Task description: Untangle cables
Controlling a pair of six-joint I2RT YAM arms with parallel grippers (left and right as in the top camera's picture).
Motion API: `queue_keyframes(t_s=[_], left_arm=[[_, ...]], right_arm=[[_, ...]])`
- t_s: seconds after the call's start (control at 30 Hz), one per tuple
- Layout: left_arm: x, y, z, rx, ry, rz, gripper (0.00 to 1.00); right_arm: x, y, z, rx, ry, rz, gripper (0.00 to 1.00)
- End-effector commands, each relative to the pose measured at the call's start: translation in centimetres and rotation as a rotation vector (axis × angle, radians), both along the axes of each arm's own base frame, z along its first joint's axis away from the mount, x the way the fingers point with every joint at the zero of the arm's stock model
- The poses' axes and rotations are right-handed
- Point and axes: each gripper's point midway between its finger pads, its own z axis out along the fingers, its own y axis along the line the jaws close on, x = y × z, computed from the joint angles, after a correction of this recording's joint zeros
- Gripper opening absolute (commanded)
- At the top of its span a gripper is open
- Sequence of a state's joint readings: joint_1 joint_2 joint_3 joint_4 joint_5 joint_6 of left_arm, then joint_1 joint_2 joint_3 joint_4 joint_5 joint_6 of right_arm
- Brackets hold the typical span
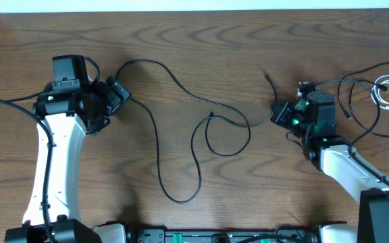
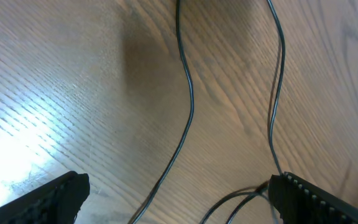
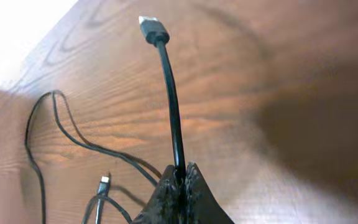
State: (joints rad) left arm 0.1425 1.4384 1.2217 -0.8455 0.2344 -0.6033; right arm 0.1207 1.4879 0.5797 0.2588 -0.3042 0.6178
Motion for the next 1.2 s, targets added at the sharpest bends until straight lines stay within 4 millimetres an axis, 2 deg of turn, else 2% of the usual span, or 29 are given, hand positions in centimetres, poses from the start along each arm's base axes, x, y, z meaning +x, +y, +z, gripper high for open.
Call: queue_keyframes(t_s=[0.0, 0.17, 0.33, 0.5, 0.6, 0.73, 0.9, 1.03, 1.07, 1.13, 1.17], left_arm=[[0.1, 0.1, 0.0, -0.003, 0.002, 0.006, 0.98], [0.1, 0.1, 0.0, -0.003, 0.002, 0.006, 0.98], [0.1, 0.1, 0.0, -0.003, 0.002, 0.006, 0.98], [0.1, 0.1, 0.0, -0.003, 0.002, 0.006, 0.98], [0.1, 0.1, 0.0, -0.003, 0.002, 0.006, 0.98], [0.1, 0.1, 0.0, -0.003, 0.002, 0.006, 0.98], [0.1, 0.1, 0.0, -0.003, 0.002, 0.006, 0.98], [0.1, 0.1, 0.0, -0.003, 0.002, 0.006, 0.98], [0.1, 0.1, 0.0, -0.003, 0.002, 0.006, 0.98], [0.1, 0.1, 0.0, -0.003, 0.002, 0.006, 0.98], [0.1, 0.1, 0.0, -0.003, 0.002, 0.006, 0.98]], right_arm=[[0.7, 0.1, 0.5, -0.106, -0.063, 0.033, 0.01], [1.6, 0.9, 1.9, -0.189, -0.125, 0.099, 0.01], [2.6, 1.4, 4.1, -0.261, -0.092, 0.163, 0.01], [2.8, 3.7, 7.8, -0.433, -0.127, 0.377, 0.01], [2.2, 5.3, 8.7, -0.503, -0.127, 0.493, 0.01], [0.8, 8.0, 7.4, -0.603, -0.156, 0.682, 0.01], [-0.5, 11.3, 3.9, -0.677, -0.163, 0.868, 0.01], [-0.4, 12.9, 1.4, -0.689, -0.155, 0.922, 0.01], [-0.2, 13.1, 0.8, -0.691, -0.149, 0.927, 0.09], [-0.1, 13.2, -0.3, -0.690, -0.132, 0.933, 0.50], [-0.1, 13.2, -0.7, -0.690, -0.125, 0.935, 0.63]])
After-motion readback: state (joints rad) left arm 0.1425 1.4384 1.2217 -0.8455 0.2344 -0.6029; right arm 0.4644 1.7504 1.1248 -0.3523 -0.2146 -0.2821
